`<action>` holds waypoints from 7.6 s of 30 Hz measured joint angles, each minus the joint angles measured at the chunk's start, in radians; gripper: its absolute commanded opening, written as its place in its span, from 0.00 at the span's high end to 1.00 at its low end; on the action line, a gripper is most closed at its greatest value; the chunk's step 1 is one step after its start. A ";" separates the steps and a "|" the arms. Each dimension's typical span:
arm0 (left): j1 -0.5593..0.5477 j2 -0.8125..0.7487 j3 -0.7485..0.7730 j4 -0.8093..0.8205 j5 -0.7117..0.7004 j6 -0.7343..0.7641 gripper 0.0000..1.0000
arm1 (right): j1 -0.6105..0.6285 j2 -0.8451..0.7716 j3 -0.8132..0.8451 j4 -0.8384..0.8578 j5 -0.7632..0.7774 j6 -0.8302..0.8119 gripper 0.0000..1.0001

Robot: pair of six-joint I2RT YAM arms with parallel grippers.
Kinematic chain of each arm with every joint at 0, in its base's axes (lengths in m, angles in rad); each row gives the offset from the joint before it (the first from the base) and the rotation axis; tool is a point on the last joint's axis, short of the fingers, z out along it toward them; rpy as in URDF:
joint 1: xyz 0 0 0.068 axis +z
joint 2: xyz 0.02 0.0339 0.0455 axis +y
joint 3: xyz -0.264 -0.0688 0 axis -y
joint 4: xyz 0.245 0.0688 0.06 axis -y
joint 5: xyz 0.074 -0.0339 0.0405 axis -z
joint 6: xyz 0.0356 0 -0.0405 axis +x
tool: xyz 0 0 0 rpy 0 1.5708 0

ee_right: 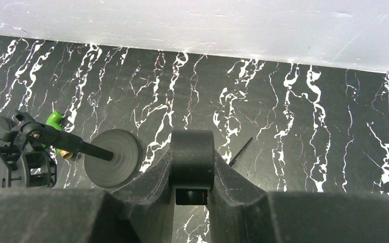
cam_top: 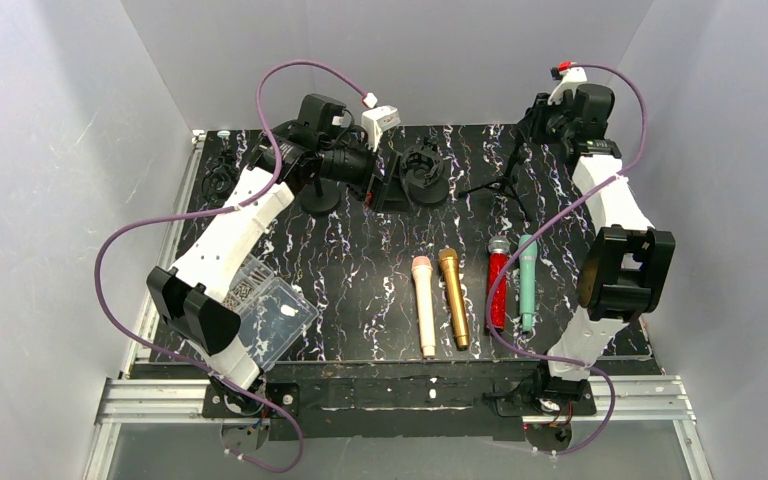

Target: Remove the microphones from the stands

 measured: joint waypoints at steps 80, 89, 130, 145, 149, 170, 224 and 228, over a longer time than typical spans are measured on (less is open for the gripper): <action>0.000 -0.007 -0.024 -0.031 -0.016 0.034 0.01 | 0.000 -0.017 -0.161 0.022 0.052 -0.024 0.21; 0.008 -0.034 -0.037 -0.057 -0.070 0.060 0.01 | 0.000 -0.038 -0.115 -0.021 0.048 -0.025 0.18; 0.246 -0.686 -0.582 -0.100 -0.827 0.168 0.01 | 0.000 -0.694 -0.430 -0.094 0.012 -0.095 0.09; 0.303 -0.709 -0.697 -0.071 -0.917 0.158 0.01 | 0.000 -0.914 -0.570 -0.242 0.125 -0.076 0.08; 0.328 -0.735 -0.769 -0.033 -0.893 0.105 0.01 | 0.000 -0.938 -0.584 -0.266 0.104 -0.072 0.08; 0.352 -0.721 -0.875 0.117 -0.765 0.013 0.01 | 0.000 -0.927 -0.813 -0.159 0.054 -0.066 0.06; 0.446 -0.838 -1.069 0.164 -0.608 -0.037 0.01 | -0.061 -0.985 -0.871 -0.101 0.007 -0.064 0.06; 0.446 -0.837 -1.069 0.168 -0.607 -0.037 0.01 | -0.061 -0.985 -0.871 -0.101 0.006 -0.064 0.06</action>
